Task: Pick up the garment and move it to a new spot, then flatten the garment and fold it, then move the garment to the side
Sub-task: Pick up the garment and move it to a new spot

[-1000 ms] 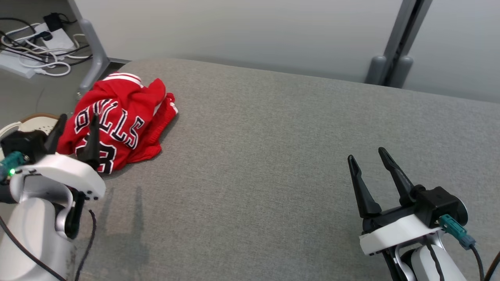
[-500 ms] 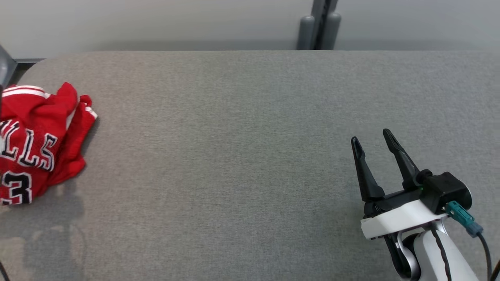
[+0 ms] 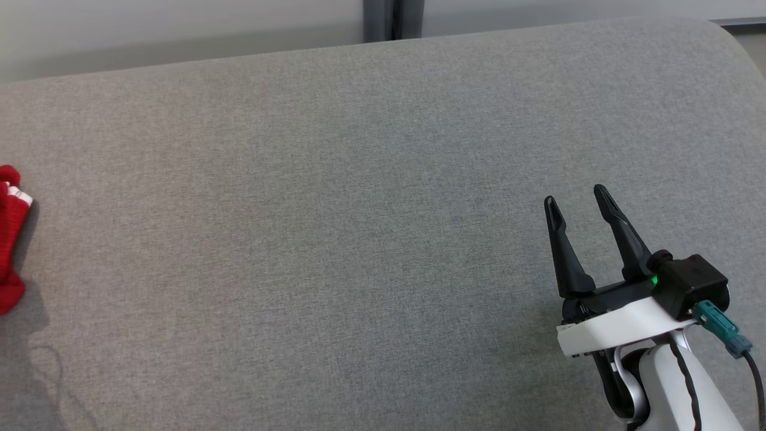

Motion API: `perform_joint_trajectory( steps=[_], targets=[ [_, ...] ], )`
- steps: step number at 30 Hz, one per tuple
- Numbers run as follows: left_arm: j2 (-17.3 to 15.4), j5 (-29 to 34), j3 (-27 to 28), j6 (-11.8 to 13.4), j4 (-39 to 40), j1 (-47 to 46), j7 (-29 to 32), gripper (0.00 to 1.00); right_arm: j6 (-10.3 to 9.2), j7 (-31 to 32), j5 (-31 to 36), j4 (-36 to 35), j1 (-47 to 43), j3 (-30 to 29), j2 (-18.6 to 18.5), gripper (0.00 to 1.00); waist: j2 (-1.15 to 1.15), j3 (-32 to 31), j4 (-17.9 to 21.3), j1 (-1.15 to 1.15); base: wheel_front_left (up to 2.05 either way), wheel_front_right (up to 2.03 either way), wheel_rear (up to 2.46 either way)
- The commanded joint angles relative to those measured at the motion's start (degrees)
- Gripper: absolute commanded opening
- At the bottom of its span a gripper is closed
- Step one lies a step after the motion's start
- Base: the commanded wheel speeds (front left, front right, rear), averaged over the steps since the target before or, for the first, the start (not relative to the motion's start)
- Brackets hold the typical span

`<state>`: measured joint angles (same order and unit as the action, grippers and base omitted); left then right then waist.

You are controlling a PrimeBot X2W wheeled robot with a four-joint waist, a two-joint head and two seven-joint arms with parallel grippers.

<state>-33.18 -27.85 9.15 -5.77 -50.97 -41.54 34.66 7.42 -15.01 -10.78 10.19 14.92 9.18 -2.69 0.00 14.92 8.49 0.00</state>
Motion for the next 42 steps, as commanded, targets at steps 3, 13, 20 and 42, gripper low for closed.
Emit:
perform_joint_trajectory(
  steps=[3, 13, 20, 42],
  targets=[
    [-0.51, -0.43, 0.19, 0.54, -0.33, -0.15, -0.18, 0.49, 0.13, -0.24, -0.46, -0.13, 0.48, -0.24, -0.36, 1.00, 0.00, 0.40, 0.60, 0.00, 0.00, 0.00, 0.00],
    [-0.46, -0.05, -1.42, 0.07, 0.81, 0.09, -0.71, 0.00, 0.13, -0.24, -0.38, 0.15, 0.68, -0.46, -0.37, 1.00, 0.00, -0.19, -0.17, 0.00, 0.00, 0.00, 0.00],
    [-0.26, 1.21, -4.05, -0.73, 5.03, -0.27, -2.09, 0.00, 0.13, -0.24, -0.51, 0.66, -0.13, -0.31, -0.38, 1.00, 0.00, -2.41, -1.19, 0.00, 0.00, 0.00, 0.00],
    [7.43, -9.04, -16.72, -1.71, 41.10, 7.82, 2.08, 0.00, 0.13, -0.17, -1.67, 1.68, -3.58, 0.04, -0.43, 1.00, 0.00, -10.19, 3.29, 0.00, 0.00, 0.00, 0.00]
  ],
)
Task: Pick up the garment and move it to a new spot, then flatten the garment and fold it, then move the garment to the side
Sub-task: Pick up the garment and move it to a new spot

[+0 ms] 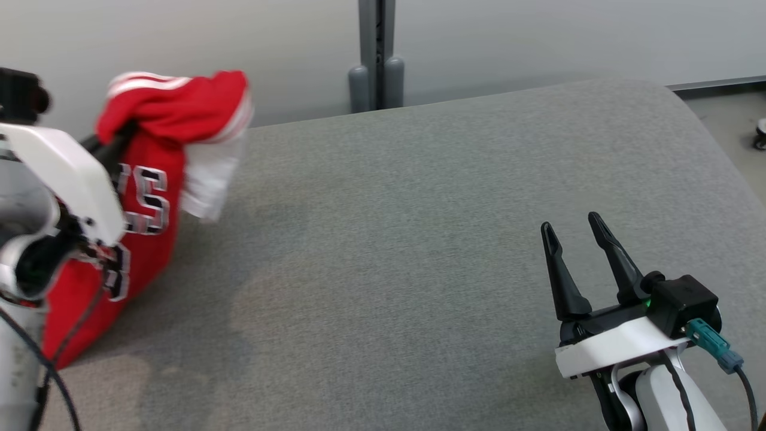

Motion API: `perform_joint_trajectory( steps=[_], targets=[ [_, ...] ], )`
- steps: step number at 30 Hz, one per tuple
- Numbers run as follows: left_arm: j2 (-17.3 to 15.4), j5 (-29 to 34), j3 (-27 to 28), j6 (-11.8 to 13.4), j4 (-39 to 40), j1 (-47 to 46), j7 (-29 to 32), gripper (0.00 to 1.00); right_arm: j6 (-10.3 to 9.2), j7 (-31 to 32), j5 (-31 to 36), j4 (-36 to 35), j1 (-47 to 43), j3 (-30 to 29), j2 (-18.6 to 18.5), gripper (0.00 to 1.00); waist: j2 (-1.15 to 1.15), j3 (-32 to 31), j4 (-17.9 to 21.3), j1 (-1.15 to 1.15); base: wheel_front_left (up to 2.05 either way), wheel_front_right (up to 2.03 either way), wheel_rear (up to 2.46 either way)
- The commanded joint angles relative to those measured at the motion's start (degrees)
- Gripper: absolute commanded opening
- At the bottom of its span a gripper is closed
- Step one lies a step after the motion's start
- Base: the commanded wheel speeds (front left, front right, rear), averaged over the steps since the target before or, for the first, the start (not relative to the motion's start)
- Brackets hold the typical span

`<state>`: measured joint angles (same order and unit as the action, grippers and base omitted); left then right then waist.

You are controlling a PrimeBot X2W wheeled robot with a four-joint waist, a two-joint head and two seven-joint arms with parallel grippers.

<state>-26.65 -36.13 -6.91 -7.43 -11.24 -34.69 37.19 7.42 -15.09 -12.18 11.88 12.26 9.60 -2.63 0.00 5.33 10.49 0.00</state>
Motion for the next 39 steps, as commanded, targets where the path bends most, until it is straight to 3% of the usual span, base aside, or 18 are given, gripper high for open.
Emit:
perform_joint_trajectory(
  steps=[1, 8, 13, 20, 30, 31, 32, 33, 39],
  targets=[
    [1.76, -1.17, -1.19, -0.06, 2.43, 1.81, -0.77, 0.00, 0.13, -0.10, -0.29, 0.04, -1.03, -0.30, -0.47, 1.00, 0.00, -0.74, 1.88, 0.00, 0.00, 0.00, 0.00],
    [7.64, -2.20, -5.95, -0.06, 5.93, 5.93, -3.78, 0.00, 0.13, -0.09, -0.03, 0.28, -0.74, -0.23, -0.44, 1.00, 0.00, -0.89, 5.86, 0.00, 0.00, 0.00, 0.00],
    [12.30, -0.90, -11.02, -0.07, 3.38, 6.28, -8.34, 0.00, 0.13, -0.09, 0.32, 0.22, -0.57, -0.38, -0.43, 1.00, 0.00, -0.22, 9.02, 0.00, 0.00, 0.00, 0.00],
    [18.46, 1.04, -16.75, -0.07, -7.58, 1.20, -16.19, 0.00, 0.13, -0.07, -0.31, -0.30, 0.31, 0.59, -0.41, 1.00, 0.00, 1.92, 13.53, 0.00, 0.00, 0.00, 0.00],
    [22.28, 3.13, -22.14, -0.07, -24.49, -6.66, -26.40, 0.00, 0.13, -0.07, -1.44, -0.69, 0.82, 0.72, -0.42, 1.00, 0.00, 4.22, 17.78, 0.00, 0.00, 0.00, 0.00],
    [22.44, 2.85, -22.81, -0.07, -25.66, -7.09, -27.05, 0.15, 0.13, -0.07, -1.45, -0.71, 0.79, 0.62, -0.41, 1.00, 0.00, 4.23, 17.80, 0.00, 0.00, 0.00, 0.00],
    [22.62, 2.45, -23.49, -0.07, -26.58, -7.49, -27.76, 0.78, 0.13, -0.07, -1.41, -0.70, 0.71, 0.43, -0.42, 1.00, 0.00, 4.21, 17.71, 0.00, 0.00, 0.00, 0.00],
    [22.80, 1.94, -24.36, -0.07, -27.26, -7.82, -28.47, 1.00, 0.13, -0.07, -1.33, -0.69, 0.58, 0.19, -0.42, 1.00, 0.00, 4.17, 17.50, 0.00, 0.00, 0.00, 0.00],
    [21.95, -1.10, -28.81, -0.08, -29.14, -9.44, -31.64, 1.00, 0.13, -0.07, -1.01, -0.55, 0.40, -0.53, -0.45, 1.00, 0.00, 3.61, 14.69, 0.00, 0.00, 0.00, 0.00]
  ],
)
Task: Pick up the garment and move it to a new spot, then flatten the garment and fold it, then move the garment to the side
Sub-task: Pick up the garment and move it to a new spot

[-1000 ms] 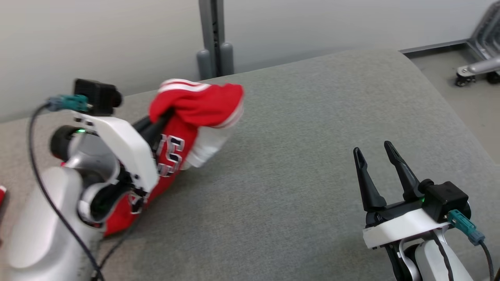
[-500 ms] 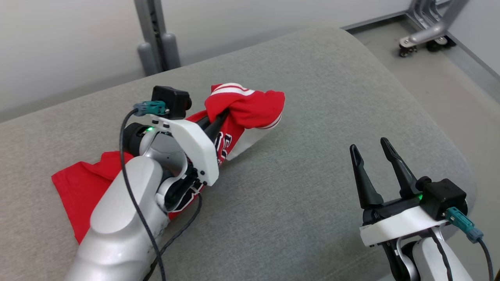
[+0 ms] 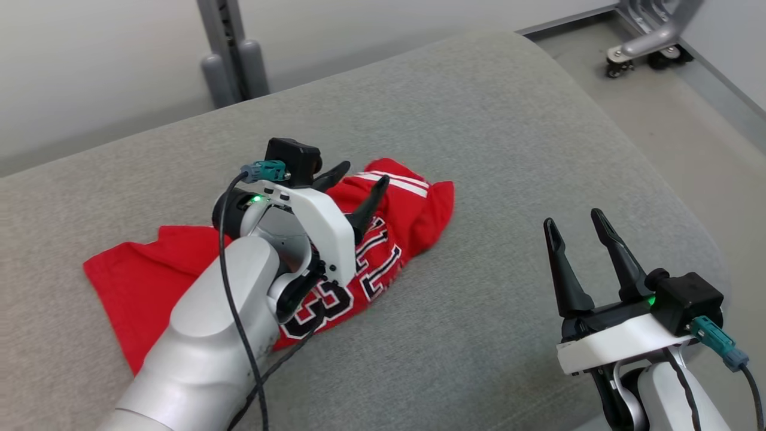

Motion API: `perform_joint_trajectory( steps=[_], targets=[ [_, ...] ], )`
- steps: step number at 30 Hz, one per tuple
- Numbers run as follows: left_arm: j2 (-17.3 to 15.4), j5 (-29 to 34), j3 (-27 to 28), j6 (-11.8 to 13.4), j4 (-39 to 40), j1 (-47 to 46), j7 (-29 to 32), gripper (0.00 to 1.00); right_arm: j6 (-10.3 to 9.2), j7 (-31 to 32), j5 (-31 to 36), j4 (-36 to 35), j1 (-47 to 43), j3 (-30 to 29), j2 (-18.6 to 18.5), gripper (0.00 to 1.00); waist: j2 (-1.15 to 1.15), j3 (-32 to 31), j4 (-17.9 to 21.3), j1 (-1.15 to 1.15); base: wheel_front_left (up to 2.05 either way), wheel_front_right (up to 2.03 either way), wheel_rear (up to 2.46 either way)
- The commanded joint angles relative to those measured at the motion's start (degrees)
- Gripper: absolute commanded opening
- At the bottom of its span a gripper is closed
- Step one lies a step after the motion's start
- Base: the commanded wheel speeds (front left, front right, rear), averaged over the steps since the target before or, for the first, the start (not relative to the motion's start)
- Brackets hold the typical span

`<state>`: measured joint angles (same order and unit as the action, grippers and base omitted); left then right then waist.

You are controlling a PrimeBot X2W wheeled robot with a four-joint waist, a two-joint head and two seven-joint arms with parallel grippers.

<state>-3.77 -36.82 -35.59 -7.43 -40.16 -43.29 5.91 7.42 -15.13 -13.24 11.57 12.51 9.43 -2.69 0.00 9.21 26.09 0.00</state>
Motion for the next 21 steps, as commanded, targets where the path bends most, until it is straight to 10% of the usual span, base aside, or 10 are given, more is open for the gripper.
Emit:
perform_joint_trajectory(
  steps=[1, 10, 21],
  targets=[
    [-1.18, -0.74, -0.74, -0.08, -0.06, -0.93, -0.93, 1.00, 0.13, -0.03, 0.18, -0.28, 0.13, -0.50, -0.38, 1.00, 0.00, -0.36, -1.52, 0.00, 0.00, 0.00, 0.00],
    [-6.55, -2.03, -0.77, 0.37, 3.82, 1.20, -8.49, 1.00, 0.13, -0.02, 1.52, -0.51, -0.73, -2.10, -0.37, 1.00, 0.00, -1.77, -6.51, 0.00, 0.00, 0.00, 0.00],
    [-14.12, -1.42, 3.87, 6.98, 10.39, 9.21, -16.13, 1.00, 0.13, -0.02, 3.41, -1.39, -1.71, -3.49, -0.40, 1.00, 0.00, -3.75, -13.12, 0.00, 0.00, 0.00, 0.00]
  ],
)
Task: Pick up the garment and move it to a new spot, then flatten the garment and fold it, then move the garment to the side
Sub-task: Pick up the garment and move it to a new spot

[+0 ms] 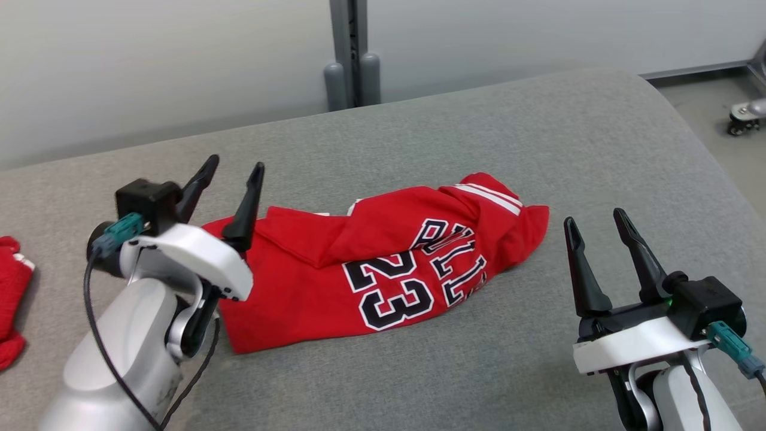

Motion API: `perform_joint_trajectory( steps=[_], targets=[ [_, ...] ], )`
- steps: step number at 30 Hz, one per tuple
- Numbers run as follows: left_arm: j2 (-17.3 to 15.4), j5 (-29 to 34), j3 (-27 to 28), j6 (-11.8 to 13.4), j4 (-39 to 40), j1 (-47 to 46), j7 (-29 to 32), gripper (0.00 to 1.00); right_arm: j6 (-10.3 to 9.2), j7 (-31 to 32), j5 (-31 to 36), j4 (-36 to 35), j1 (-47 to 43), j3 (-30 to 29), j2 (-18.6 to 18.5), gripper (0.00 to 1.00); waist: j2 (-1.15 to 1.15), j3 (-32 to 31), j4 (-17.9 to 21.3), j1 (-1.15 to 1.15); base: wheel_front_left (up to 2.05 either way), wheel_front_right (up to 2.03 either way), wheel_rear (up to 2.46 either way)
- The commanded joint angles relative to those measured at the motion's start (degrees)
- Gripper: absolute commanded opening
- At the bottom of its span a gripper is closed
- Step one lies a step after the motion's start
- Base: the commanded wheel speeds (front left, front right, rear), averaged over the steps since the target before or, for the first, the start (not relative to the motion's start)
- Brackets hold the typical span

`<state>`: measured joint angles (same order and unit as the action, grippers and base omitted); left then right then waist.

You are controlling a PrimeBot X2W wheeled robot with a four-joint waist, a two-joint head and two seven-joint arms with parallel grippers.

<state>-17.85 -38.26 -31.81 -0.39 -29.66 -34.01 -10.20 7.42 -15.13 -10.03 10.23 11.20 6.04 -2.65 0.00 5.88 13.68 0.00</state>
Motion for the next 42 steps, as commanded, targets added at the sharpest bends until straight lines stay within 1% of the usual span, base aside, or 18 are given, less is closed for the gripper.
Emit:
perform_joint_trajectory(
  steps=[1, 7, 12, 14, 17, 21, 23, 26, 31, 33, 37, 42],
  targets=[
    [-0.62, -0.08, 0.55, 0.48, 0.63, 0.82, -0.44, 1.00, 0.13, -0.02, 0.29, -0.22, -0.40, -0.23, -0.44, 1.00, 0.00, -0.52, -1.12, 0.00, 0.00, 0.00, 0.00],
    [-3.05, -0.78, 3.72, 4.07, 4.62, 6.17, -3.01, 1.00, 0.13, -0.02, 0.37, -1.60, -1.20, -0.55, -0.44, 1.00, 0.00, -1.66, -3.19, 0.00, 0.00, 0.00, 0.00],
    [-4.31, -1.65, 7.01, 6.38, 8.80, 11.87, -4.48, 1.00, 0.13, -0.02, 0.41, -2.60, -1.99, -1.00, -0.68, 1.00, 0.00, -2.48, -4.34, 0.00, 0.00, 0.00, 0.00],
    [-4.38, -1.68, 8.26, 7.01, 10.53, 14.16, -4.68, 1.00, 0.13, -0.02, 0.29, -2.92, -2.32, -1.14, -0.79, 1.00, 0.00, -2.68, -4.69, 0.00, 0.00, 0.00, 0.00],
    [-4.35, -0.26, 10.62, 8.62, 14.50, 18.54, -4.97, 1.00, 0.13, -0.02, 0.18, -3.59, -2.57, -1.53, -0.82, 1.00, 0.00, -2.85, -5.31, 0.00, 0.00, 0.00, 0.00],
    [-3.38, 1.01, 13.73, 9.04, 18.04, 22.43, -5.03, 1.00, 0.13, -0.02, 0.11, -4.20, -3.53, -1.64, -0.87, 1.00, 0.00, -2.92, -5.80, 0.00, 0.00, 0.00, 0.00],
    [-2.29, 2.29, 15.88, 9.36, 19.61, 24.32, -5.05, 1.00, 0.13, -0.02, 0.00, -4.39, -3.54, -1.64, -0.92, 1.00, 0.00, -2.91, -5.95, 0.00, 0.00, 0.00, 0.00],
    [-0.33, 4.64, 19.04, 9.22, 21.75, 26.96, -4.99, 1.00, 0.13, -0.02, -0.04, -4.56, -3.89, -1.70, -0.98, 1.00, 0.00, -3.02, -6.03, 0.00, 0.00, 0.00, 0.00],
    [3.08, 9.72, 23.12, 7.04, 24.96, 31.01, -4.99, 1.00, 0.13, -0.02, -0.59, -4.68, -4.88, -2.01, -0.92, 1.00, 0.00, -3.26, -6.02, 0.00, 0.00, 0.00, 0.00],
    [3.54, 10.80, 23.78, 6.72, 25.18, 31.60, -5.00, 1.00, 0.13, -0.02, -0.70, -4.72, -4.87, -2.09, -0.90, 1.00, 0.00, -3.33, -6.02, 0.00, 0.00, 0.00, 0.00],
    [5.77, 14.16, 25.97, 4.95, 25.20, 33.84, -5.00, 1.00, 0.13, -0.02, -0.95, -4.83, -5.71, -2.31, -0.86, 1.00, 0.00, -3.62, -6.13, 0.00, 0.00, 0.00, 0.00],
    [7.87, 16.62, 27.67, 2.89, 23.98, 34.30, -5.00, 1.00, 0.13, -0.02, -0.97, -4.60, -5.58, -2.78, -0.96, 1.00, 0.00, -3.73, -6.42, 0.00, 0.00, 0.00, 0.00]
  ],
)
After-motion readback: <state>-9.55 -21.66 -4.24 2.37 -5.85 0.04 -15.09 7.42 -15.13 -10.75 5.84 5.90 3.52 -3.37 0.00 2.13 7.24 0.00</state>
